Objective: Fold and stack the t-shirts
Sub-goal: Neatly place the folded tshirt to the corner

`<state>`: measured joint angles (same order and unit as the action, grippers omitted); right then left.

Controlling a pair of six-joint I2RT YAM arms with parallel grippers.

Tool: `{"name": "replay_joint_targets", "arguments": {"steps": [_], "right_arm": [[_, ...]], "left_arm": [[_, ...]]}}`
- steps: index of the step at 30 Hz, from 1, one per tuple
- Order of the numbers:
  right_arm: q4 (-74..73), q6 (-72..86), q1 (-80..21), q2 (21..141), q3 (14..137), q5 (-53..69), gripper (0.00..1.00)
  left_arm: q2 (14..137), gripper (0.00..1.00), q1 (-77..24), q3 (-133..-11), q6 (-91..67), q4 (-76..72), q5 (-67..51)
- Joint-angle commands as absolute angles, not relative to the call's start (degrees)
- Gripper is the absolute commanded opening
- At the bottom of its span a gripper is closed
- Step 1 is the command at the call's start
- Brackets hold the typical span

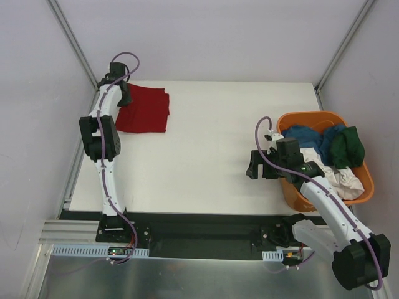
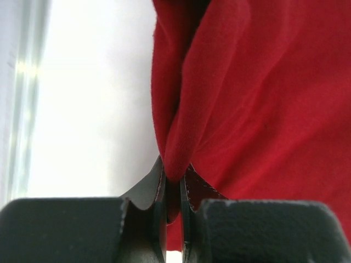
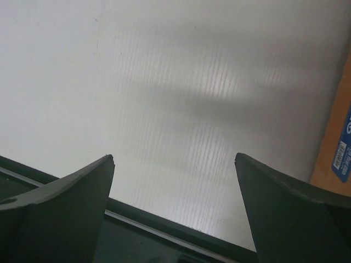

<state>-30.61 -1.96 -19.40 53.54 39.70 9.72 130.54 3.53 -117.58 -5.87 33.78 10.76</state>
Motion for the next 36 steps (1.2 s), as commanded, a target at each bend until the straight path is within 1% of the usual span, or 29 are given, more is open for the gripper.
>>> {"name": "replay_joint_targets", "arguments": {"steps": [1, 7, 9, 11, 15, 17, 18, 19, 20, 22, 25, 27, 29, 30, 33, 35, 36], "right_arm": [[-29.1, 1.2, -19.4, 52.3, 41.8, 4.3, 0.96], [-28.8, 5.2, -19.2, 49.1, 41.6, 3.1, 0.96], [-29.6, 5.7, -19.3, 48.8, 42.0, 2.6, 0.96], [-30.1, 6.0, -19.3, 48.9, 42.6, 2.3, 0.96], [-30.4, 6.9, -19.4, 50.7, 43.8, 1.5, 0.96], [-30.5, 7.3, -19.6, 51.3, 44.3, 2.0, 0.96], [-30.5, 7.5, -20.0, 51.3, 44.7, 2.0, 0.96], [-30.3, 7.4, -20.3, 51.1, 44.9, 1.8, 0.96], [-30.1, 7.2, -20.5, 50.9, 45.1, 1.8, 0.96], [-28.9, 6.9, -20.9, 50.6, 44.8, 1.8, 0.96], [-27.3, 5.9, -22.0, 51.2, 45.1, 1.6, 0.96], [-26.5, 5.2, -23.1, 51.5, 45.4, 1.2, 0.96], [-25.7, 4.1, -23.7, 51.4, 45.5, 0.7, 0.96], [-25.5, 4.1, -23.9, 51.3, 45.6, 0.4, 0.96], [-24.0, 3.5, -24.0, 50.5, 45.1, 1.1, 0.96], [-22.9, 3.4, -24.2, 49.8, 44.4, 2.5, 0.96], [-22.4, 3.4, -24.1, 48.8, 44.1, 2.8, 0.96]], "left_arm": [[137.7, 0.00, 7.6, -131.3, 0.3, 35.2, 12.7], [146.5, 0.00, 10.0, -144.4, 2.3, 34.6, 13.1], [147.3, 0.00, 10.9, -145.1, 2.6, 33.6, 12.0], [147.4, 0.04, 11.1, -145.1, 3.2, 31.4, 11.8], [146.8, 0.42, 11.0, -145.1, 4.7, 29.3, 11.5], [145.6, 0.49, 11.1, -145.0, 5.4, 28.9, 13.9], [144.8, 0.65, 11.0, -144.8, 5.4, 29.0, 14.8], [142.5, 0.88, 11.1, -143.2, 5.1, 28.9, 15.4], [141.1, 0.99, 11.0, -142.1, 4.8, 29.0, 15.0], [136.1, 0.99, 10.9, -138.2, 2.9, 28.9, 13.6], [128.5, 1.00, 10.8, -131.6, -2.1, 28.9, 7.0], [123.1, 0.99, 11.1, -125.5, -7.6, 28.7, -1.1], [121.4, 0.99, 10.9, -122.4, -9.9, 29.6, -7.4], [118.5, 0.99, 10.6, -117.2, -12.1, 30.0, -8.3], [113.8, 0.99, 7.7, -108.1, -15.3, 29.7, -9.0], [111.0, 0.99, 4.2, -103.7, -16.4, 29.5, -6.9], [107.3, 0.99, 2.7, -98.4, -17.0, 29.0, -4.4]]}}
